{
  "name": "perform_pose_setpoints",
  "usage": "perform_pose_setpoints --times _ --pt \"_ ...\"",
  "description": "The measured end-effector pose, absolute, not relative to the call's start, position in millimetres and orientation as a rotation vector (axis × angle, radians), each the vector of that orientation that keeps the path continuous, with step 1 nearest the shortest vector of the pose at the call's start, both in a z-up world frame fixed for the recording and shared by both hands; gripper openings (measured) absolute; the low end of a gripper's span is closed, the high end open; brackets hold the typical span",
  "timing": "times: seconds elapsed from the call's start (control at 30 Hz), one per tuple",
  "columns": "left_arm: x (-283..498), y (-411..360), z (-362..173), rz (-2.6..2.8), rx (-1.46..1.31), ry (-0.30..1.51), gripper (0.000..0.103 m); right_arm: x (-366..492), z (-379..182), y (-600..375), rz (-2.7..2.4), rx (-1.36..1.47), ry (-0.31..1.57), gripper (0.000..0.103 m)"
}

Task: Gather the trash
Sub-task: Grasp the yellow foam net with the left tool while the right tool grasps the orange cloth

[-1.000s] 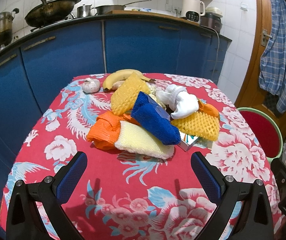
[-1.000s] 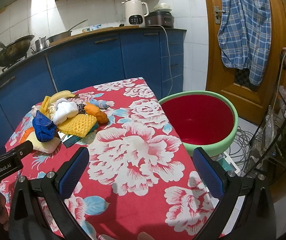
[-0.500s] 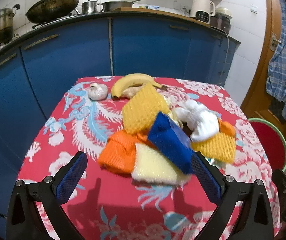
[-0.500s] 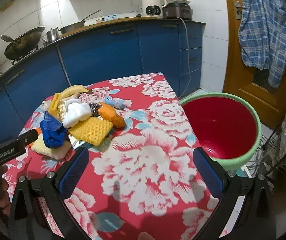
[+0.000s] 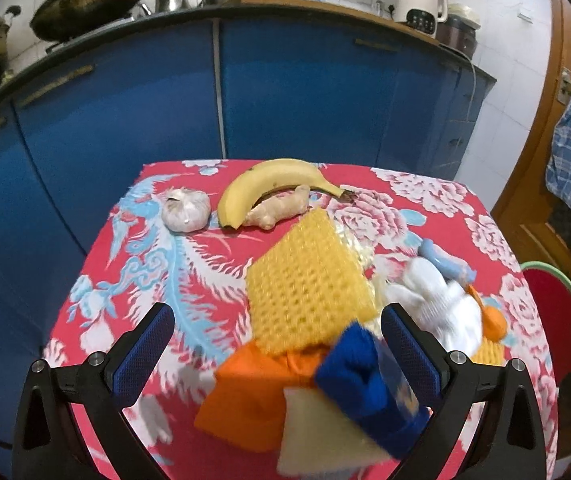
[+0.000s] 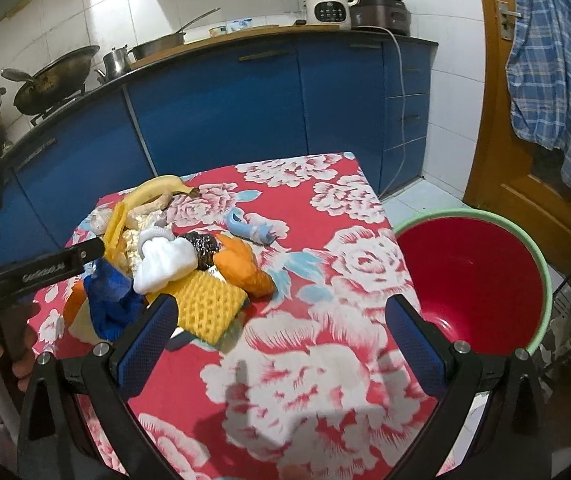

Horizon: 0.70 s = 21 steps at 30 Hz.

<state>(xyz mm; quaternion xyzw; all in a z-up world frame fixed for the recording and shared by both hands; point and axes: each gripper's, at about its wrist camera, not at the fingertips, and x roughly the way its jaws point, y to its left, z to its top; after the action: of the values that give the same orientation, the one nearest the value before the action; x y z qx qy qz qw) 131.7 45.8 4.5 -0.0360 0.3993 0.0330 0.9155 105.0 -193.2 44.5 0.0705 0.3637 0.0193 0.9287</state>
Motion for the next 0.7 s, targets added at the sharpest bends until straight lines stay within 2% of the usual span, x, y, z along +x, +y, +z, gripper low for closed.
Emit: perform_pose_setpoints --times 0.1,0.37,0.43,0.57,0.7 --pt "144 51 0 0.078 -0.106 0.845 0.102 120 41 -192 0.042 0.14 0.763 0.102" --pt "158 52 -14 0.032 -0.159 0.893 0.097 152 27 -186 0.079 0.146 0.816 0.091" --pt "160 51 -18 0.01 -0.164 0.905 0.083 161 22 -185 0.1 0.158 0.837 0.084" --pt "162 50 -24 -0.012 -0.183 0.923 0.073 172 15 -183 0.146 0.169 0.862 0.071" --pt "161 50 -21 -0.045 -0.2 0.906 0.051 182 8 -183 0.175 0.203 0.898 0.064"
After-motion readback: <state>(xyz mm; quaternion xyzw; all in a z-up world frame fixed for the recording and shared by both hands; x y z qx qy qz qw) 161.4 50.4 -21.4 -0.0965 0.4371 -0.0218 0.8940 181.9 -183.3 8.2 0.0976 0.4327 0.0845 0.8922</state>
